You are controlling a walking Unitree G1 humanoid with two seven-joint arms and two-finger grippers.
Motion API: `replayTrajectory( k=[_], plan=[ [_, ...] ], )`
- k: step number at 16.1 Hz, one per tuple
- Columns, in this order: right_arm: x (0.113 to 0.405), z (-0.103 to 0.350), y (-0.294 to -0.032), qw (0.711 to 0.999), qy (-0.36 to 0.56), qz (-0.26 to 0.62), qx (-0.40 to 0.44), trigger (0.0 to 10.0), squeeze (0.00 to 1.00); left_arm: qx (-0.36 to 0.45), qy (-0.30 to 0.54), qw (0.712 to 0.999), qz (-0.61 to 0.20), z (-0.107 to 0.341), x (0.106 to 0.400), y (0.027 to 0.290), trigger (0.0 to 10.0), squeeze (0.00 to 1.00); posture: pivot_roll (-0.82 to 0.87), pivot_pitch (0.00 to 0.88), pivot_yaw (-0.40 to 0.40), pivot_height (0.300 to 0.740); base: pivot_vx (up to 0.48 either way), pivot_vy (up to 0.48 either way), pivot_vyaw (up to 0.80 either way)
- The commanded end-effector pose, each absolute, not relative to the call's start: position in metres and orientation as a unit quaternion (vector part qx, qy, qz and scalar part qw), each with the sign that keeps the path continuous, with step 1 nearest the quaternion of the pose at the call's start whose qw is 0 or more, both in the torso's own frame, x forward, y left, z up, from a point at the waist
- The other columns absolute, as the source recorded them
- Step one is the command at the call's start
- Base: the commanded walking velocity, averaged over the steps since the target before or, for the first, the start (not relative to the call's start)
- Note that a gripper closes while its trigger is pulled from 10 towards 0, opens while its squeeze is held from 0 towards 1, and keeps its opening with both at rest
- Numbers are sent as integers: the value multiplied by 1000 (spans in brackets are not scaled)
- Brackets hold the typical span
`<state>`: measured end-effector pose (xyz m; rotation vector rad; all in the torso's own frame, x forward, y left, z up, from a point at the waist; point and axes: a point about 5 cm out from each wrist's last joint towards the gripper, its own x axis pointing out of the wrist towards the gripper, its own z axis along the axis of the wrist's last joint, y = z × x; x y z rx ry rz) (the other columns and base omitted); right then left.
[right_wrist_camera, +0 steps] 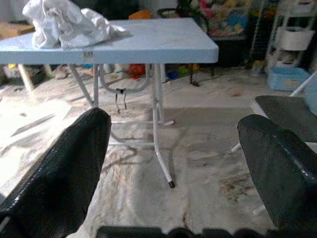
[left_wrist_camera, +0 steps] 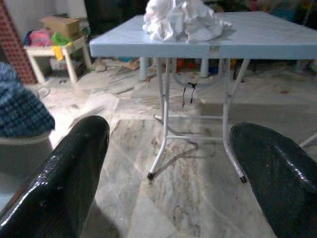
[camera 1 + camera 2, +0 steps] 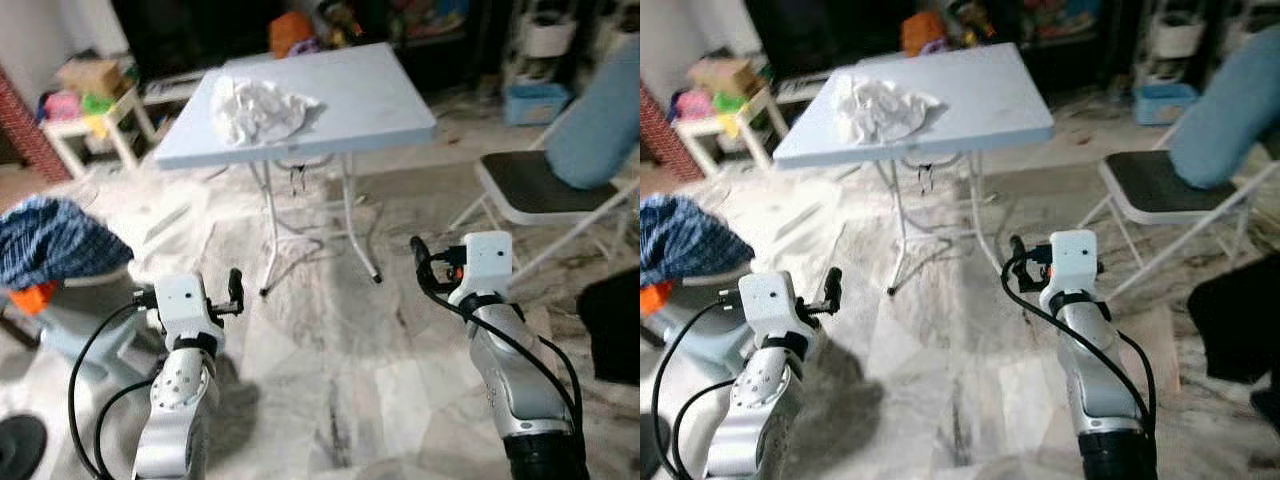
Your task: Hang hanger
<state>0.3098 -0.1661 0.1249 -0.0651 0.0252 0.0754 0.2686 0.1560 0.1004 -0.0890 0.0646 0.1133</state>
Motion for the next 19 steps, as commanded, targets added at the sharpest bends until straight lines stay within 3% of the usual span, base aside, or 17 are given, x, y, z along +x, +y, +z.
replayTrajectory(
  k=[1,7,13,19],
  plan=[
    [315,134,-154,998,-6,54,-23,10000,0,-36,33,996,72,102,269,168,10000,0,-55,0,131,740,0,480,0],
    [318,137,-154,998,-11,59,-14,10000,0,-41,27,996,80,103,269,163,10000,0,-46,0,108,740,0,480,0],
    [316,141,-146,996,-29,84,-29,10000,0,-43,5,996,74,106,271,160,10000,0,-53,0,75,740,0,0,0],
    [335,156,-137,985,-33,145,-83,10000,0,-33,-45,992,115,116,286,168,10000,0,-12,0,-130,740,0,0,0]
  ],
)
